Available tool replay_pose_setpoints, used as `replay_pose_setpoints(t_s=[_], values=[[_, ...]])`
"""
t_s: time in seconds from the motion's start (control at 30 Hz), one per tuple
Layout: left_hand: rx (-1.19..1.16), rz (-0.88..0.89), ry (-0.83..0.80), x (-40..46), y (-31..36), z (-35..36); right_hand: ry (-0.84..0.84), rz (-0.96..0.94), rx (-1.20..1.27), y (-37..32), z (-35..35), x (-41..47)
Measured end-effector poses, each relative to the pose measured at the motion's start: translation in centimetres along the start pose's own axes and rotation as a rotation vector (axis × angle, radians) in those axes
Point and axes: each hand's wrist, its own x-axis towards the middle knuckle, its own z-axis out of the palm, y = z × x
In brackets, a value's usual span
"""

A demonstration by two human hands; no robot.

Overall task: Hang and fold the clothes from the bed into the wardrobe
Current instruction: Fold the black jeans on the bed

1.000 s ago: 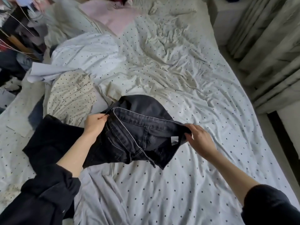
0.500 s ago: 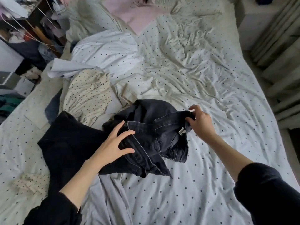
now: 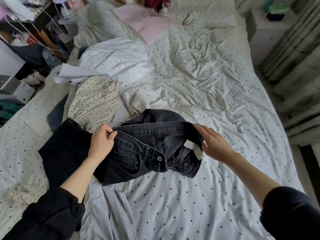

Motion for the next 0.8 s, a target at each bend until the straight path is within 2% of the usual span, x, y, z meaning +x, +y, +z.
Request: replay_pose_setpoints(t_s=[0.13, 0.23, 0.27, 0.4, 0.43, 0.53, 0.7, 0.8], values=[[0.009, -0.023, 0.018, 0.2, 0.0, 0.2, 0.123, -0.225, -0.218, 1.2, -0.3, -0.1], [0.010, -0.012, 0.030, -0.1, 0.1, -0.1, 0.215, -0.362, -0.224, 1.7, -0.9, -0.1], [0.012, -0.004, 0.028, -0.1, 0.2, -0.2, 0.227, -0.335, -0.144, 1.4, -1.3, 0.1], [-0.029, 0.049, 0.077, 0.0, 1.5, -2.2, 0.351, 0.006, 0.266, -0.5, -4.2, 1.2], [-0.060, 0.070, 0.109, 0.3, 2.7, -3.7, 0.382, 0.031, 0.328, -1.6, -6.2, 1.6], [-0.113, 0.086, 0.186, 1.9, 4.7, -6.3, 0.386, 0.066, 0.514, -3.9, -9.3, 3.0], [-0.234, 0.275, 0.376, 3.4, 11.4, -13.9, 0.599, 0.000, 0.692, -7.6, -18.9, 3.1], [-0.280, 0.469, 0.456, 2.8, 16.3, -18.5, 0.793, -0.018, 0.742, -9.4, -24.4, 0.8]])
